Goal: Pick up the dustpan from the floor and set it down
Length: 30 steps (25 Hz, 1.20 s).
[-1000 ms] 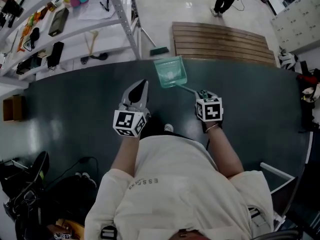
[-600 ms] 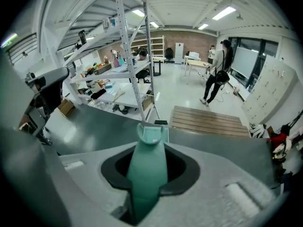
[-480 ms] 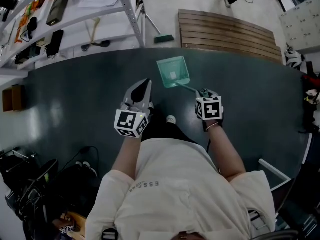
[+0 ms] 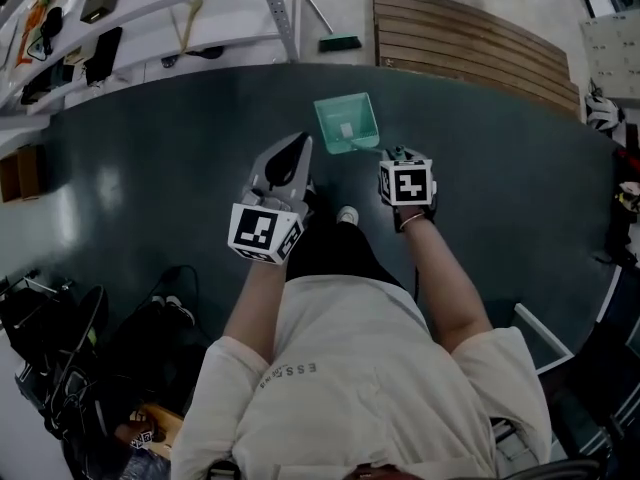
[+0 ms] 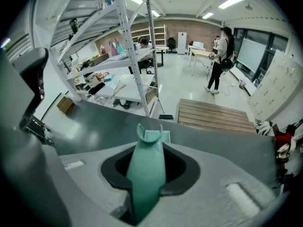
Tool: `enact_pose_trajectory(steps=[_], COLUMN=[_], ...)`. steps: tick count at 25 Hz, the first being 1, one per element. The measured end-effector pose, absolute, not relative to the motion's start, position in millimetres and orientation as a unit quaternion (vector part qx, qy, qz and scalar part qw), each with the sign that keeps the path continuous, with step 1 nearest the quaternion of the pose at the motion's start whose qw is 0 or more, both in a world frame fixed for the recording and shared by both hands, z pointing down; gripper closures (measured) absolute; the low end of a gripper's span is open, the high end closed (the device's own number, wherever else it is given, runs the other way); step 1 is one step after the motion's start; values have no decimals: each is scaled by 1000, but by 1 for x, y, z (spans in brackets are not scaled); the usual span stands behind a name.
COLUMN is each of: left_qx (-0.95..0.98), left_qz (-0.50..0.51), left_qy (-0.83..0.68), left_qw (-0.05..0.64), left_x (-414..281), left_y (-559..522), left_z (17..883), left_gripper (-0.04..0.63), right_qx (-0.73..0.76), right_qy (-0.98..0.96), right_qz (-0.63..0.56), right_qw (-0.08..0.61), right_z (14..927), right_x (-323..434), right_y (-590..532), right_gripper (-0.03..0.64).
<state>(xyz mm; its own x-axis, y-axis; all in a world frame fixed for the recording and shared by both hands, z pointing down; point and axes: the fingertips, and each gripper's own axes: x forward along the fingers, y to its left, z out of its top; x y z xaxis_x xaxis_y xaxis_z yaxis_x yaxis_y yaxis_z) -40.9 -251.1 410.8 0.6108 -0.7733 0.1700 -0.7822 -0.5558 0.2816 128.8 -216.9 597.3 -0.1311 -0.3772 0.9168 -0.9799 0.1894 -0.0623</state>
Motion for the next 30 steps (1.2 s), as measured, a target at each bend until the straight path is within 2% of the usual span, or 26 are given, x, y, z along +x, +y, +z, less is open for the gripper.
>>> enact_pose_trajectory(steps=[12, 24, 30], left_qx=[866, 852, 857], left_qz=[42, 34, 27], left_qy=[-445, -446, -442], left_qw=[226, 272, 264], left_x=[-78, -92, -76], left_y=[-273, -272, -261], left_z=[482, 513, 496], left_gripper=[581, 581, 581], right_qx=[531, 529, 536], right_qy=[-612, -597, -603], right_qz=[396, 414, 443], right_qw=[432, 438, 391], right_z=[700, 745, 728], right_x=[111, 90, 94], right_y=[-255, -237, -218], right_gripper=[543, 539, 377])
